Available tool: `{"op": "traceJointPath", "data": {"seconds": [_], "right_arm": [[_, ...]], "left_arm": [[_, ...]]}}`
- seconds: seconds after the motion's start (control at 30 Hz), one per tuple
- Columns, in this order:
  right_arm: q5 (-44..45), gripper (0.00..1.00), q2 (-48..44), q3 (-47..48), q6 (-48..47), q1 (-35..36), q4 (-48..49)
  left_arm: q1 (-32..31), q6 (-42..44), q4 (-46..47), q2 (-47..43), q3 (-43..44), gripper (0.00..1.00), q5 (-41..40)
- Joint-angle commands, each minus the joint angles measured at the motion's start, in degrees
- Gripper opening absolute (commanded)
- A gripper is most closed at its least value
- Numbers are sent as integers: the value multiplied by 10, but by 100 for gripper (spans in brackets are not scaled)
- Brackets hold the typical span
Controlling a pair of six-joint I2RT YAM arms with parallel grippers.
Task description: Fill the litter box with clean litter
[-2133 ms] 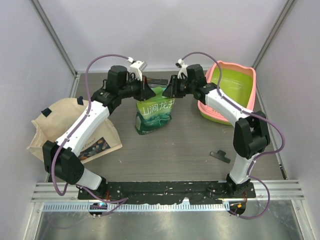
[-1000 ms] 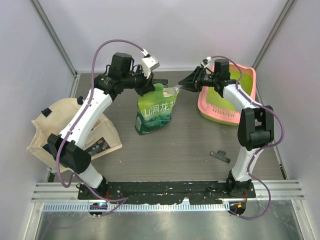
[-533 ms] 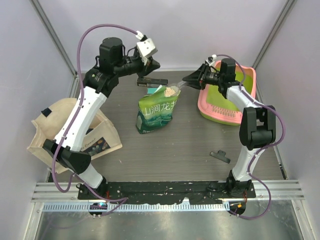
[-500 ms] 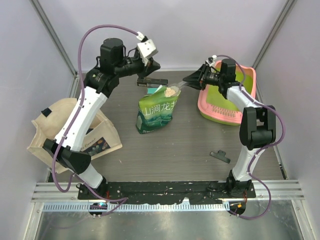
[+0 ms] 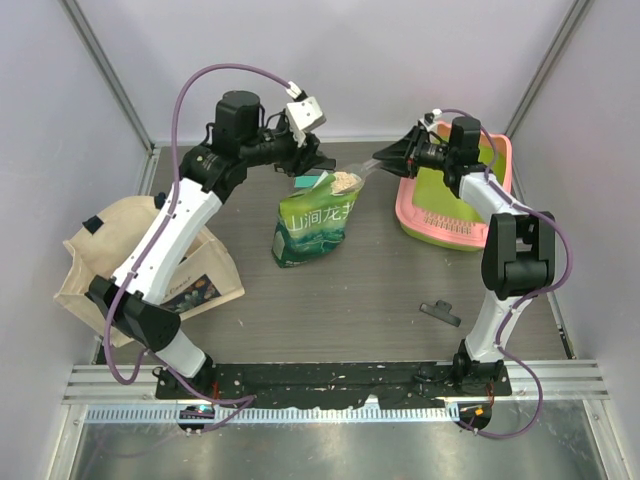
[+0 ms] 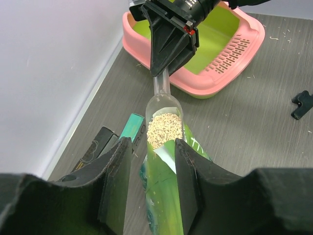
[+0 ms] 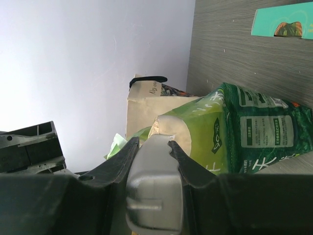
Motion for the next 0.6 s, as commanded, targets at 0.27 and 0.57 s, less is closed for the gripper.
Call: {"op": "traceJointPath", "data": {"seconds": [0.27, 0.57], "right_arm": [[-6, 1, 7, 41, -4, -28, 18], [-4, 1, 1, 37, -5, -30, 17]], "left_arm": [[-1, -1, 13, -33, 5, 44, -16], [-1, -1, 15, -33, 3, 44, -17]]}}
